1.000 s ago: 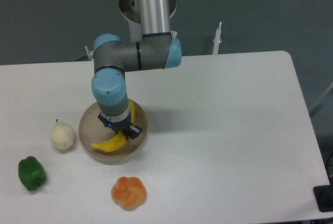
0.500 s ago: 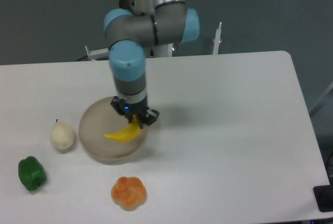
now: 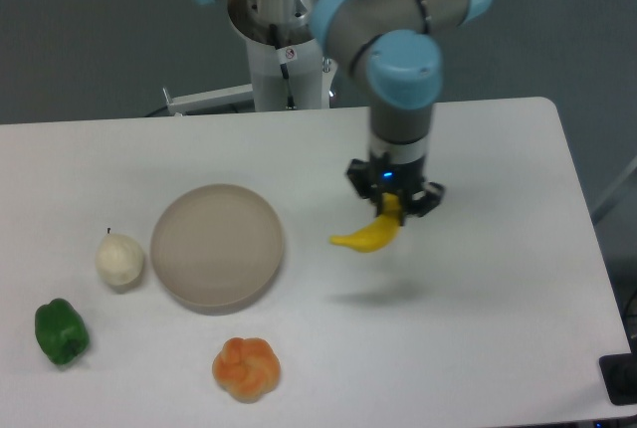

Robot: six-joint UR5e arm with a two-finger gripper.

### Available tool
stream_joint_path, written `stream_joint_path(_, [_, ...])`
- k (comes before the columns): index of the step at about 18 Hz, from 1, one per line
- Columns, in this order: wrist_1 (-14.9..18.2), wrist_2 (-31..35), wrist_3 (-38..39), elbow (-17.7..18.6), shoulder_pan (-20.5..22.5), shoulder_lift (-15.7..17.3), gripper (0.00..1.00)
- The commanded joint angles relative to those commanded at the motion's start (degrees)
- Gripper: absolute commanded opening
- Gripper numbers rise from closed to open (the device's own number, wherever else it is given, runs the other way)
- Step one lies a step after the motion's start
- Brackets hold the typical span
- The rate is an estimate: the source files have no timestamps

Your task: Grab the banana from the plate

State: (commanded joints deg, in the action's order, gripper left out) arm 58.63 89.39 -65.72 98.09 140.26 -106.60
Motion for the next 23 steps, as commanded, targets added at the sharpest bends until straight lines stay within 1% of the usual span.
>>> stream_joint_path(1, [-0.4,0.1,-2.0,-0.2,1.5,-0.8,0.03])
stream_joint_path(3, [0.0,0.4,-3.0,-2.8,1.8,-4.4,0.04])
stream_joint_path(7, [-0.4,4.2,-3.5,-4.0,1.9,-7.2,0.04])
stream_joint_path(8, [-0.6,4.4,-3.7,-4.1,1.9,-7.6,0.04])
stream_joint_path(10, [-0.7,4.3,-3.9,-5.8,1.9,-8.2,0.04])
stream_joint_path(12, [0.0,3.8,-4.5,-7.6,2.0,-9.1,0.04])
stream_joint_path(15, [-0.2,2.6,-10.4,-8.3,2.7,-9.4,0.05])
stream_joint_path(20, [0.2,2.5,-13.5,-9.1,3.9,-9.5,0.04])
stream_joint_path(23, [0.3,2.5,-13.6,-9.4,4.1,-9.5,0.04])
